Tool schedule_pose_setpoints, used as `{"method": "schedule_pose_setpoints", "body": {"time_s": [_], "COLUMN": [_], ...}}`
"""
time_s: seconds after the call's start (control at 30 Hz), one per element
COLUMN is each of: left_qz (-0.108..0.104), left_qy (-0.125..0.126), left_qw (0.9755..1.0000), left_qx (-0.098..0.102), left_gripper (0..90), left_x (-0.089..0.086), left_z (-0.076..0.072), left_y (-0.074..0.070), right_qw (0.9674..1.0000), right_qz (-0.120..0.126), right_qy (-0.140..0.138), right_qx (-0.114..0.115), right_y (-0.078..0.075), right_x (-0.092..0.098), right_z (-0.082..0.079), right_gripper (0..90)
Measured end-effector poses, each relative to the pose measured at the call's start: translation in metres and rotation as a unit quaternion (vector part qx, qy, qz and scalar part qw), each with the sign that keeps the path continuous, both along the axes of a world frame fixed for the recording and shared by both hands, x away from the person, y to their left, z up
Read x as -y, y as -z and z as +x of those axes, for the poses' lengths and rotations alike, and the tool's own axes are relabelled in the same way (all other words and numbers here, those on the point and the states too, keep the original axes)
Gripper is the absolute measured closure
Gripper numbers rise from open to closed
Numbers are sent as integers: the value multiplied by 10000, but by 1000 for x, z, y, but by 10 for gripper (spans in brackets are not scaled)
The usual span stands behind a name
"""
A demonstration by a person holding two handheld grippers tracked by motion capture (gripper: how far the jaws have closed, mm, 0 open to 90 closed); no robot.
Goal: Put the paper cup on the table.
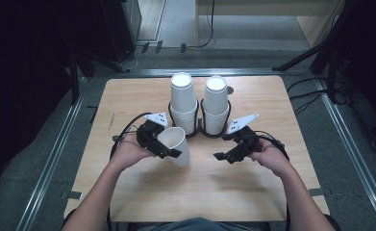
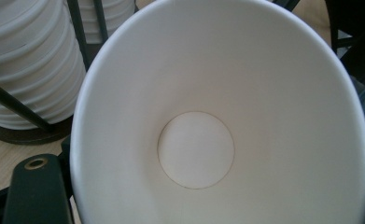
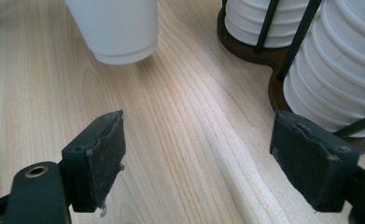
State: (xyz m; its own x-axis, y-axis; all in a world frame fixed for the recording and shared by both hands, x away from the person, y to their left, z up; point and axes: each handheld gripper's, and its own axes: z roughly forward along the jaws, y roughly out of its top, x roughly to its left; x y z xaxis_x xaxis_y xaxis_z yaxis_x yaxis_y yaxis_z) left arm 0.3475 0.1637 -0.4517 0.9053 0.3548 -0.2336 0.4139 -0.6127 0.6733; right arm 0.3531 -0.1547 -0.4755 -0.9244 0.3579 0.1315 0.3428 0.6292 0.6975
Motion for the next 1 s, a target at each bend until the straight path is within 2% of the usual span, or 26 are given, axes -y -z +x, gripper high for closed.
{"method": "schedule_pose_setpoints", "body": {"time_s": [0.2, 0.37, 0.5, 0.57, 0.7, 0.83, 1.0], "left_qz": [-19, -28, -180, -188, -103, -116, -71], "left_qy": [-91, -209, -297, -366, -425, -528, -729], "left_qw": [9999, 9997, 9994, 9992, 9990, 9985, 9972], "left_qx": [65, 86, -3, 7, 60, 103, 113], "left_gripper": [161, 161, 159, 159, 159, 159, 158], "left_x": [-10, -21, -30, -33, -39, -47, -58], "left_z": [1, 4, 7, 8, 10, 12, 14], "left_y": [-4, -5, -6, -6, -6, -7, -8], "right_qw": [9997, 9997, 9995, 9995, 9995, 9994, 9991], "right_qz": [-237, -239, -309, -324, -326, -346, -419], "right_qy": [-4, 10, 6, 4, 15, 37, 51], "right_qx": [-19, -17, -2, -5, 12, 1, 31], "right_y": [6, 7, 8, 8, 8, 8, 9], "right_x": [0, 1, 1, 1, 2, 3, 4], "right_z": [2, 2, 2, 2, 2, 2, 2], "right_gripper": [184, 184, 184, 184, 184, 184, 184]}}
